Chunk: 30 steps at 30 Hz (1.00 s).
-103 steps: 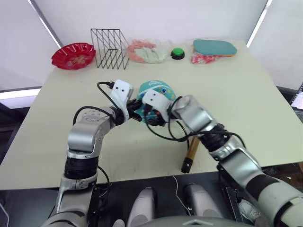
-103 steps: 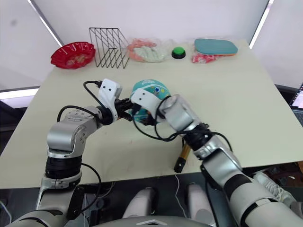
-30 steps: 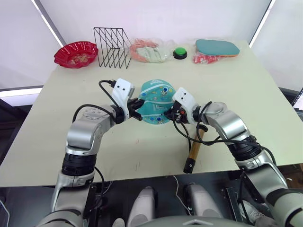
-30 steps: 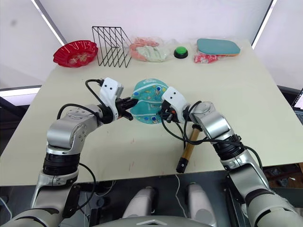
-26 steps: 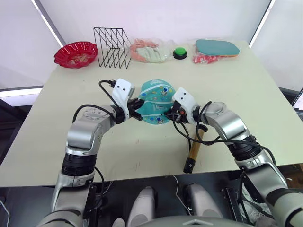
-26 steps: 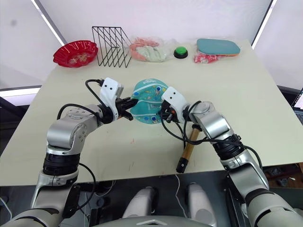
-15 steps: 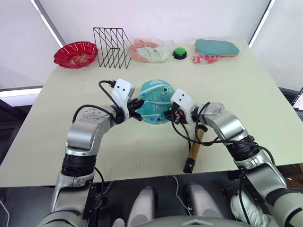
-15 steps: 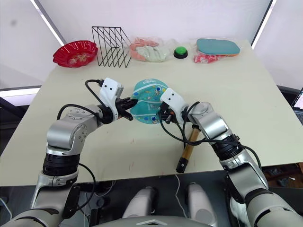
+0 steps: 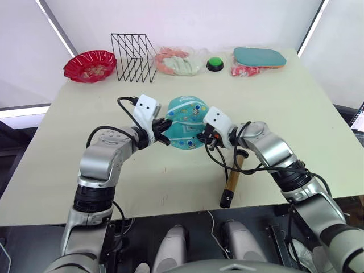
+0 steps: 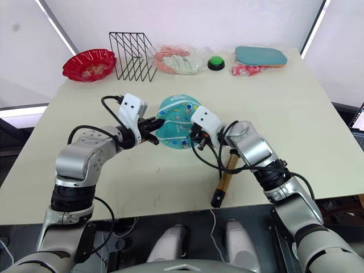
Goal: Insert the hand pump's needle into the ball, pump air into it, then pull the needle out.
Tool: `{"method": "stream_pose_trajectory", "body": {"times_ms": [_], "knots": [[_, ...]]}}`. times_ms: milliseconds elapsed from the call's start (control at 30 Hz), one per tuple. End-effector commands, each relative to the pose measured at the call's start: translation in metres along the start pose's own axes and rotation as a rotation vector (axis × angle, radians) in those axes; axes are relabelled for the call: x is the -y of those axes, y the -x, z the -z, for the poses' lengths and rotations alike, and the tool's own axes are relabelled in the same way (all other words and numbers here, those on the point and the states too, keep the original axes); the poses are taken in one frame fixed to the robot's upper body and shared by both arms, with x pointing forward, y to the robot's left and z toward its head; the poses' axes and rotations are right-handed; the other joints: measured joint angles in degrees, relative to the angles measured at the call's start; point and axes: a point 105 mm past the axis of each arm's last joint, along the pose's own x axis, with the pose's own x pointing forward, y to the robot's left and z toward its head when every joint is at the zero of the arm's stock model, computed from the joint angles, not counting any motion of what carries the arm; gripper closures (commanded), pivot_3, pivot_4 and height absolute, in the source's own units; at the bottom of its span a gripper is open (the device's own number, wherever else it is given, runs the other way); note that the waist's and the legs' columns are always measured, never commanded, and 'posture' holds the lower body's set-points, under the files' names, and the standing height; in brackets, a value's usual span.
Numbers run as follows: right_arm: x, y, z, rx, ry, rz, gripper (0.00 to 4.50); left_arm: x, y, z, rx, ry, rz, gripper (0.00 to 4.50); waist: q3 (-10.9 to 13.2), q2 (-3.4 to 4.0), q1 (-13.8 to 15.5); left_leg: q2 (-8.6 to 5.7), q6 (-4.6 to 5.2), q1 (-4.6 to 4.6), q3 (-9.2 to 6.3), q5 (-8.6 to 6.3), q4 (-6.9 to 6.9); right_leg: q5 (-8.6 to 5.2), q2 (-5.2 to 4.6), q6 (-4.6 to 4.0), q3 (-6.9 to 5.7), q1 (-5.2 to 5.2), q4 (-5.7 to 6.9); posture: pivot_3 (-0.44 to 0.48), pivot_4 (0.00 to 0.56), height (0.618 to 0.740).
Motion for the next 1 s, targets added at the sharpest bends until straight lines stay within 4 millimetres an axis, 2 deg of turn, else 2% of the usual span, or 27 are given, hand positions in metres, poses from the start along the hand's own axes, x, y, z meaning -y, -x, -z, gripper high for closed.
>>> {"method": "stream_pose_trajectory", "body": {"times_ms": [33, 267, 500, 800, 833, 1000], "knots": [[-0.004, 0.001, -0.030, 0.007, 0.216, -0.001, 4.16, 0.003, -0.004, 0.029, -0.115, 0.034, 0.013, 4.50, 0.0, 0.00, 0.0, 0.00, 0.00, 0.00, 0.00, 0.00, 0.00, 0.00, 0.00, 0.01, 0.00, 0.00, 0.00, 0.000, 0.150, 0.740], [-0.005, -0.011, -0.030, -0.099, 0.382, -0.037, 4.16, 0.005, -0.006, 0.030, -0.115, 0.038, 0.021, 4.50, 0.0, -0.02, -0.2, 0.01, 0.00, 0.10, 0.02, 0.00, 0.01, 0.00, 0.01, 0.01, 0.02, 0.04, 0.03, 0.000, 0.150, 0.740], [-0.005, -0.024, -0.022, -0.199, 0.499, -0.088, 4.16, 0.008, -0.007, 0.033, -0.120, 0.050, 0.023, 4.50, 0.0, -0.02, -0.4, 0.15, 0.00, 0.58, 0.12, 0.00, 0.00, -0.02, 0.17, 0.05, 0.11, 0.42, 0.06, 0.000, 0.150, 0.740], [0.003, -0.041, -0.012, -0.249, 0.510, -0.087, 4.16, 0.009, -0.008, 0.036, -0.125, 0.065, 0.020, 4.50, -0.1, -0.03, -1.6, 0.24, -0.01, 1.16, 0.09, 0.01, 0.00, 0.10, 0.27, -0.10, 0.11, 0.84, 0.10, 0.000, 0.150, 0.740], [0.003, -0.042, -0.012, -0.249, 0.507, -0.088, 4.16, 0.009, -0.008, 0.037, -0.126, 0.066, 0.019, 4.50, -0.1, -0.03, -1.6, 0.27, -0.02, 1.55, 0.09, 0.00, -0.05, 0.08, 0.30, -0.12, 0.11, 1.21, 0.07, 0.000, 0.150, 0.740], [-0.004, -0.057, -0.008, -0.253, 0.476, -0.105, 4.16, 0.009, -0.007, 0.042, -0.141, 0.077, 0.020, 4.50, -0.2, -0.09, -1.9, 0.39, -0.02, 1.81, 0.14, -0.01, -0.15, 0.07, 0.42, -0.12, 0.18, 1.34, 0.06, 0.000, 0.150, 0.740]]}}
